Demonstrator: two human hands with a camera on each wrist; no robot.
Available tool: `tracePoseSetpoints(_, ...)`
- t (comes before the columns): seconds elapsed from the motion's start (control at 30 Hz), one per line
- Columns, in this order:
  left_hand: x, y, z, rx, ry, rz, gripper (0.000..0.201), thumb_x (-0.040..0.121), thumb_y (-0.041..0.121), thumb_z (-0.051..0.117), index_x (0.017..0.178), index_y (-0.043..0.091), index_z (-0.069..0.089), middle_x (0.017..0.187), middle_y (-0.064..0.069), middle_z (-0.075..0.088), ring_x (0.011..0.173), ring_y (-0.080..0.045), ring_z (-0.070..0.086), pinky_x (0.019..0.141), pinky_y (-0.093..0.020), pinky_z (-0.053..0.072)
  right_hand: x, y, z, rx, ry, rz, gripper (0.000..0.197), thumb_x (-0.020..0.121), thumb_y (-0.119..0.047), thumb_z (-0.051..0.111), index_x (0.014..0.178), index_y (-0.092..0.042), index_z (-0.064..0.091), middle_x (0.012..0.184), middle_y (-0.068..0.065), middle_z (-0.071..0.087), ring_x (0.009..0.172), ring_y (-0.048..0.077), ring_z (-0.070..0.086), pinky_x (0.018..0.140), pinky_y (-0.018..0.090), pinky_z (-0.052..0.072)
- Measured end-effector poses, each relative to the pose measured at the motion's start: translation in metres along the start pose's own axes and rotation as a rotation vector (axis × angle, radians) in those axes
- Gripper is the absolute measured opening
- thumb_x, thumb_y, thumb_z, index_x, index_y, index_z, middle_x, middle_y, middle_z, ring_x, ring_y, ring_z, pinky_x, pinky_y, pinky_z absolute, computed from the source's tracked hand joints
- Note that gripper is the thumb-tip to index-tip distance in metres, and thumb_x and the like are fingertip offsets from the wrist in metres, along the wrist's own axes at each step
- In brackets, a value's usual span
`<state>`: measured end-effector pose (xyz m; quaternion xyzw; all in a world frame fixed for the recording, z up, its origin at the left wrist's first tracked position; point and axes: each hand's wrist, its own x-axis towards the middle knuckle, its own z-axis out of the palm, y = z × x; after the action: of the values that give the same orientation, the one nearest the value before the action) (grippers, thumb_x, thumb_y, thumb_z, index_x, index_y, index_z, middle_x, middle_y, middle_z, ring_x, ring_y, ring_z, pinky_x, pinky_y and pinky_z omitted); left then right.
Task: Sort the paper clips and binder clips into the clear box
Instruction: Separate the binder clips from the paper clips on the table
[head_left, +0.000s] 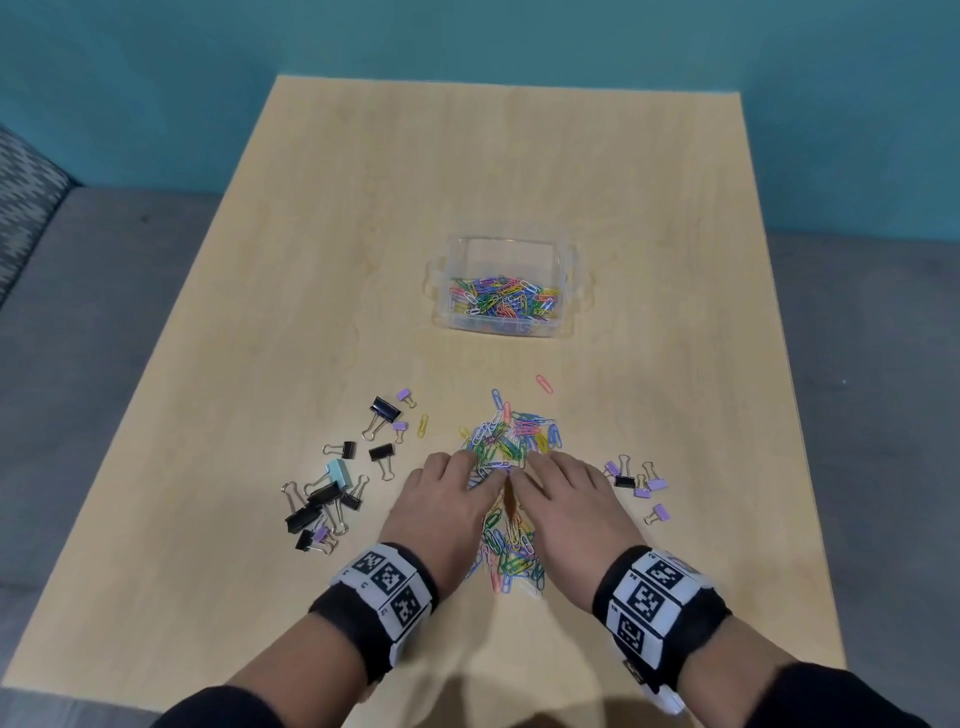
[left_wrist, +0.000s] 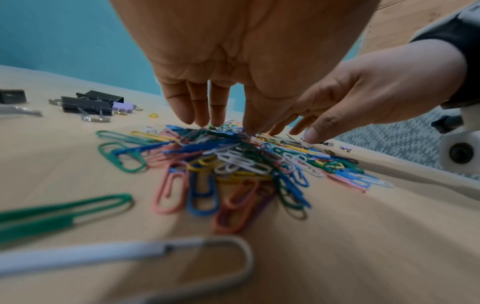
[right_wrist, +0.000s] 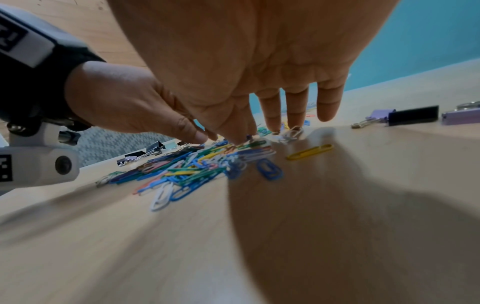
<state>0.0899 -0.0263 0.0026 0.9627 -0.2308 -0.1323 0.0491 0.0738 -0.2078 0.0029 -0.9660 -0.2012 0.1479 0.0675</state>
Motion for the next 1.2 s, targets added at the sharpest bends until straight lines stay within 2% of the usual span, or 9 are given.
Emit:
tracePoseSetpoints(0.43,-0.009,0.011,0.003,-0.020,-0.060,0.027,0.066,0.066,0.017,0.059,0.128,0.035,0.046,0.118,-0.007,0.054,0.094,-0.030,0.051,0.071,-0.039,0.047,-0.001,0.004,-0.004,0.015,0.029,0.046,0.059,0.067,-0.019,0.063,0.125,-0.014,0.053,0.131,0.010,0.052,0.121,0.034,0.046,0.096,0.047,0.042)
tracePoseSetpoints(0.57,-0.009,0.007,-0.001,-0.053,-0.011,-0.051,0.056,0.068,0.015,0.056,0.123,0.028,0.053,0.114,-0.007,0.055,0.093,-0.028,0.050,0.070,-0.038,0.047,-0.007,0.002,-0.004,0.002,0.043,-0.025,0.057,0.065,-0.015,0.061,0.121,-0.017,0.054,0.123,0.009,0.053,0.118,0.034,0.045,0.097,0.047,0.039)
tracePoseSetpoints(0.67,-0.011,0.001,-0.003,-0.047,-0.020,-0.067,0.057,0.067,0.014,0.058,0.123,0.024,0.055,0.113,-0.008,0.055,0.093,-0.029,0.049,0.072,-0.039,0.049,-0.012,0.009,0.000,-0.006,0.002,0.032,0.068,0.062,-0.015,0.062,0.128,-0.017,0.050,0.124,0.011,0.053,0.118,0.036,0.045,0.097,0.049,0.040)
tracePoseSetpoints(0.77,-0.014,0.000,-0.005,-0.062,-0.023,-0.070,0.055,0.069,0.013,0.054,0.123,0.023,0.054,0.113,-0.008,0.054,0.092,-0.030,0.049,0.075,-0.041,0.049,-0.016,0.020,-0.001,0.003,-0.005,0.098,0.067,0.065,-0.017,0.054,0.132,-0.018,0.047,0.129,0.010,0.049,0.122,0.036,0.041,0.099,0.049,0.038)
tracePoseSetpoints(0.87,-0.019,0.001,-0.007,-0.101,-0.009,-0.071,0.050,0.072,0.014,0.056,0.121,0.022,0.055,0.112,-0.007,0.055,0.091,-0.030,0.050,0.074,-0.042,0.049,-0.025,0.027,-0.006,0.000,0.031,0.143,0.064,0.069,-0.020,0.031,0.130,-0.013,0.050,0.129,0.009,0.050,0.123,0.035,0.042,0.101,0.049,0.036)
tracePoseSetpoints(0.93,-0.023,0.002,-0.008,-0.117,-0.009,-0.077,0.046,0.075,0.017,0.053,0.121,0.022,0.054,0.111,-0.006,0.054,0.090,-0.030,0.050,0.074,-0.042,0.049,-0.034,0.030,-0.008,0.032,0.089,0.177,0.065,0.069,-0.018,0.027,0.128,-0.010,0.053,0.127,0.009,0.053,0.122,0.034,0.044,0.103,0.047,0.035)
tracePoseSetpoints(1.0,-0.025,0.003,-0.008,-0.123,-0.018,-0.087,0.045,0.077,0.020,0.047,0.122,0.022,0.054,0.111,-0.006,0.054,0.090,-0.030,0.051,0.074,-0.041,0.050,-0.043,0.026,-0.006,0.068,0.144,0.133,0.064,0.069,-0.013,0.028,0.128,-0.007,0.053,0.127,0.009,0.053,0.123,0.034,0.045,0.107,0.045,0.029)
tracePoseSetpoints(1.1,-0.027,0.004,-0.008,-0.121,-0.033,-0.096,0.046,0.075,0.021,0.044,0.120,0.021,0.055,0.113,-0.006,0.055,0.092,-0.030,0.052,0.073,-0.041,0.050,-0.049,0.009,0.003,0.066,0.088,-0.032,0.063,0.070,-0.011,0.031,0.130,-0.005,0.050,0.132,0.013,0.051,0.126,0.034,0.045,0.111,0.044,0.031)
tracePoseSetpoints(1.2,-0.026,0.005,-0.009,-0.123,-0.031,-0.094,0.045,0.076,0.020,0.046,0.119,0.021,0.057,0.115,-0.006,0.055,0.094,-0.030,0.052,0.074,-0.041,0.050,-0.043,-0.003,0.015,0.054,0.035,-0.001,0.060,0.076,-0.014,0.030,0.132,-0.001,0.047,0.139,0.020,0.047,0.131,0.037,0.041,0.109,0.047,0.033)
